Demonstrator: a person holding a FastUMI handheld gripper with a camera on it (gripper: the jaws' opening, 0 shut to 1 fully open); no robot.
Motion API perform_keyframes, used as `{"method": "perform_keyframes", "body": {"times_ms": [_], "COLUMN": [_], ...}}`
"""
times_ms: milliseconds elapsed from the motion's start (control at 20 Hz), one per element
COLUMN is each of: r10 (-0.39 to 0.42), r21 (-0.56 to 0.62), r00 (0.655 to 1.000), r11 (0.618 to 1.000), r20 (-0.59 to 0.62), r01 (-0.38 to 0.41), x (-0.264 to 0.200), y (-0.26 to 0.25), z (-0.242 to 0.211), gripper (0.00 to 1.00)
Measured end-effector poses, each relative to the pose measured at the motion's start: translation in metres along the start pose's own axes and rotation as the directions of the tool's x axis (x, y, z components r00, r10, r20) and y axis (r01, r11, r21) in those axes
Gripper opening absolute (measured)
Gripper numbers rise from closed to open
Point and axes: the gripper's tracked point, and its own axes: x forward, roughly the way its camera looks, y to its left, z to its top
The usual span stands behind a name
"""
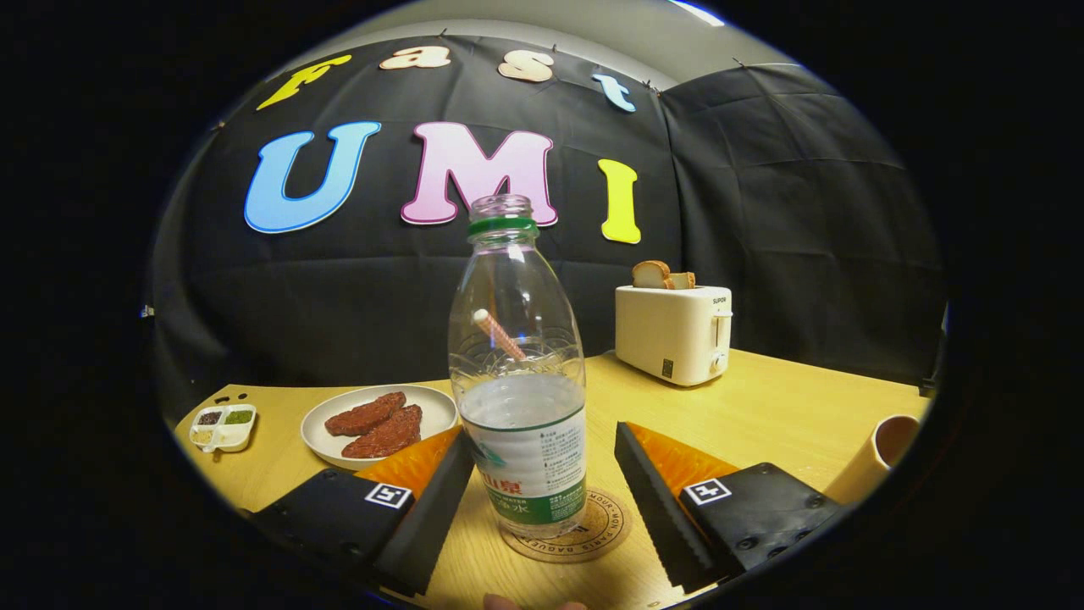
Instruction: Take the bottle from table, then pour the juice into the cup, finally place the bottle on the coaster
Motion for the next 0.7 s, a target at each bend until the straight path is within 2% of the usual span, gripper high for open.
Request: {"method": "perform_keyframes", "body": {"times_ms": [250, 700], "r10": [0.026, 0.084], "r21": [0.014, 0.001], "r00": [0.999, 0.996], "r11": [1.000, 0.996], "r20": [-0.019, -0.029], "r01": [-0.026, -0.084], "x": [-0.014, -0.073], "y": [0.003, -0.002], "z": [-0.002, 0.023], "gripper": [1.00, 1.00]}}
